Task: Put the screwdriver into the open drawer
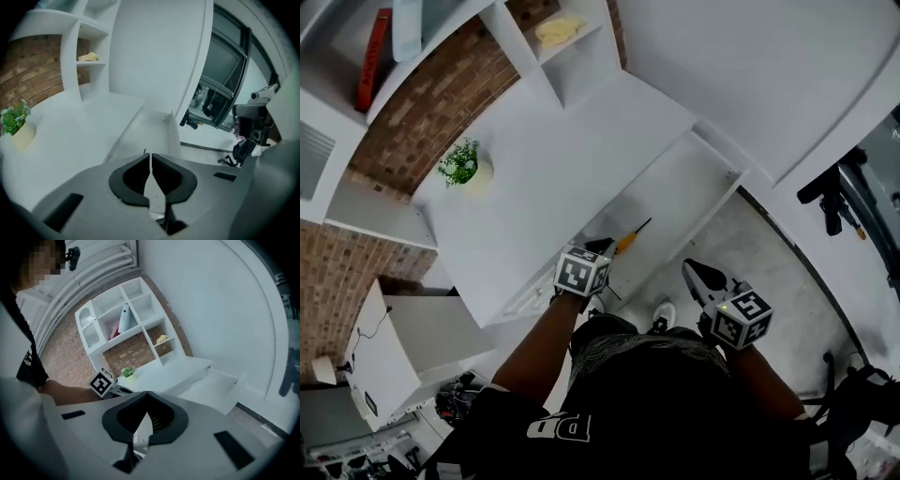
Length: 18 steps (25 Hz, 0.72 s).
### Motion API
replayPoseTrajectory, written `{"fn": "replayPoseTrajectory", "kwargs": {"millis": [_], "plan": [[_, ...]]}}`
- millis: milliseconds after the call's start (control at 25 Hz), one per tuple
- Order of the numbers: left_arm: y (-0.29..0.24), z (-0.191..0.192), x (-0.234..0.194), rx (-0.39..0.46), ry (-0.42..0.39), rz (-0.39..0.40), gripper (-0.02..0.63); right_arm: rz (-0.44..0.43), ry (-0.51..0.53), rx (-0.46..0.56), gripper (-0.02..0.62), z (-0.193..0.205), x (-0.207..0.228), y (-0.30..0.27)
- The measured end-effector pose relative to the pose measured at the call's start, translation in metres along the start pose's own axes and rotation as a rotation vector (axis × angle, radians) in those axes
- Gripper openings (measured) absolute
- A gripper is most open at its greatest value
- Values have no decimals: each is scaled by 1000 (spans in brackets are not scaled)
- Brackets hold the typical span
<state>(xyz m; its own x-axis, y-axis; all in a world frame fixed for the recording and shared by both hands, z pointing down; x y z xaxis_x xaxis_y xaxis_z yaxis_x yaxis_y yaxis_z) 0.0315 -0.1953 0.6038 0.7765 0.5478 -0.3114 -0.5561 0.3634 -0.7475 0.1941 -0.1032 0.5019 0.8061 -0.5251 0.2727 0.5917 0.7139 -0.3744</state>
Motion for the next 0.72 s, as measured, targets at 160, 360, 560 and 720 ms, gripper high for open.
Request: {"fn": "replayPoseTrajectory", "kwargs": {"millis": [160,360,560,720], "plan": [[60,-15,20,166,23,67,18,-66,75,20,5,-20,-23,-15],[131,-27,42,339,-19,136,18,-97,164,39,5,-37,-60,-24],[186,-19,39,416,-32,169,18,-54,159,44,3,-37,-102,-28],[214,-1,31,431,-56,184,18,-17,150,76,3,-34,-136,-25]]}}
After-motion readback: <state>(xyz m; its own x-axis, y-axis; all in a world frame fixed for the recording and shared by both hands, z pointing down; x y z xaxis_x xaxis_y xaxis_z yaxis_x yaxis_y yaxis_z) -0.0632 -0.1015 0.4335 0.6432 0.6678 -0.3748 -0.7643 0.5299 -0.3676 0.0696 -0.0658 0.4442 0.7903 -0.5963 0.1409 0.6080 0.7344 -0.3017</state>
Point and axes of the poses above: the fingertips, and each gripper's own axes: y backward along the fingers, x to its right, z out of its underside, the point moved 2 cm from there along y, backward along the fingers, and after that the axes turned 11 degrees about y, right-handed, at the moved point
